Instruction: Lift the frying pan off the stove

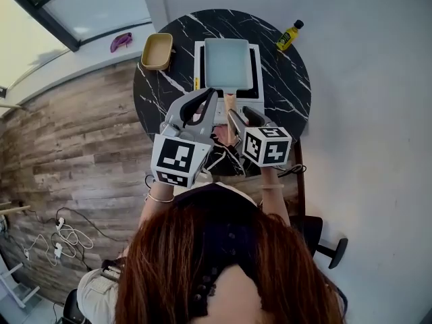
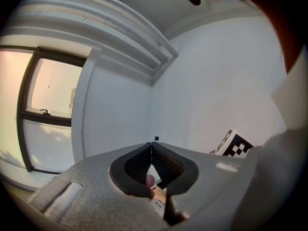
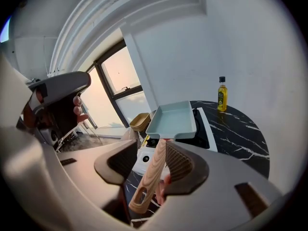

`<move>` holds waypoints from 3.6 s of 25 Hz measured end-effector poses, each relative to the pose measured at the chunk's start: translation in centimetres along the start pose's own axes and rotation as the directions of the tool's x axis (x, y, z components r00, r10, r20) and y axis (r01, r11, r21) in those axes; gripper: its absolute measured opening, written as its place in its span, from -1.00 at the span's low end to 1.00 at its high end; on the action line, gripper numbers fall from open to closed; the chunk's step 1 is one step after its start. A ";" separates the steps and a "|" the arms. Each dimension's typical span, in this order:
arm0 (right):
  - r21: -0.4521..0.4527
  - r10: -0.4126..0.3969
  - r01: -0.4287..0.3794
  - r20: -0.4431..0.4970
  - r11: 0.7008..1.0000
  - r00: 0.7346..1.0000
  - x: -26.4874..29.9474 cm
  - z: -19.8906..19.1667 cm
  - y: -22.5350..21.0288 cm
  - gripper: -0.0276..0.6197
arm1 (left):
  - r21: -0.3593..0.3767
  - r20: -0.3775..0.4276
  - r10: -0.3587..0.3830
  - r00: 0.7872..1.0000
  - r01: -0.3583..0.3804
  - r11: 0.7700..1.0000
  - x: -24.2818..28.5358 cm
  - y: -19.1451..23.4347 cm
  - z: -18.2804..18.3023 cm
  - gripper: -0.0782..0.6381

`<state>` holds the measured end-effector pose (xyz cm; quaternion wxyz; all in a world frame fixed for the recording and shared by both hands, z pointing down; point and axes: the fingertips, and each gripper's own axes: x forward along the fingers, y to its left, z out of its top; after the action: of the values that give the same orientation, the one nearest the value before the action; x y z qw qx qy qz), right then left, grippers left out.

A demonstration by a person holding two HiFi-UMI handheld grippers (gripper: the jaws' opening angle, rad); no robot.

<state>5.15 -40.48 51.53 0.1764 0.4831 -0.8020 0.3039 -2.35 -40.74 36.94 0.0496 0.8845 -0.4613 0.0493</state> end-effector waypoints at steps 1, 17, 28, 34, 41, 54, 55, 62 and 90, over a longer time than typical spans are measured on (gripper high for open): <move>0.012 -0.001 0.001 -0.006 1.000 1.000 0.3 -0.1 -0.2 -0.32 | -0.004 0.000 -0.005 1.000 0.005 1.000 0.3 0.1 0.1 -0.74; 0.156 0.059 -0.034 -0.161 0.987 0.985 5.7 -3.2 -2.4 -0.03 | -0.036 -0.038 -0.015 0.999 0.014 0.999 4.0 2.8 -1.5 -0.74; 0.380 0.246 -0.157 -0.200 0.911 0.948 8.5 -3.4 -2.0 -0.02 | -0.047 -0.059 -0.010 0.998 0.008 0.999 5.8 4.5 -2.3 -0.74; 0.527 0.391 -0.252 -0.172 0.812 0.904 9.8 -3.5 -1.1 -0.04 | -0.065 -0.072 0.004 0.997 -0.009 0.998 6.2 5.9 -2.9 -0.74; 0.601 0.509 -0.327 -0.158 0.729 0.846 10.5 -3.9 -0.1 -0.38 | -0.068 -0.090 0.014 0.996 -0.020 0.997 6.4 6.8 -3.7 -0.74; 0.700 0.562 -0.359 -0.073 0.618 0.824 10.5 -3.8 0.7 -0.64 | -0.079 -0.094 0.023 0.995 -0.031 0.996 6.4 8.0 -4.1 -0.74; 0.701 0.563 -0.364 -0.066 0.613 0.824 10.5 -3.7 0.9 -0.64 | -0.079 -0.092 0.025 0.995 -0.032 0.996 6.3 8.0 -4.0 -0.74; 0.687 0.553 -0.380 -0.038 0.619 0.832 9.3 -3.3 1.5 -0.64 | -0.081 -0.071 0.042 0.997 -0.048 0.996 4.7 7.6 -3.5 -0.74; 0.608 0.552 -0.442 0.008 0.660 0.834 -0.3 -4.8 5.1 -0.64 | -0.021 -0.015 0.111 0.994 -0.111 0.994 -4.2 1.4 -1.0 -0.74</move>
<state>0.75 -35.35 53.41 -0.0010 0.2454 -0.7502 0.6140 -5.92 -37.95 37.41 0.0594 0.8566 -0.5098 0.0530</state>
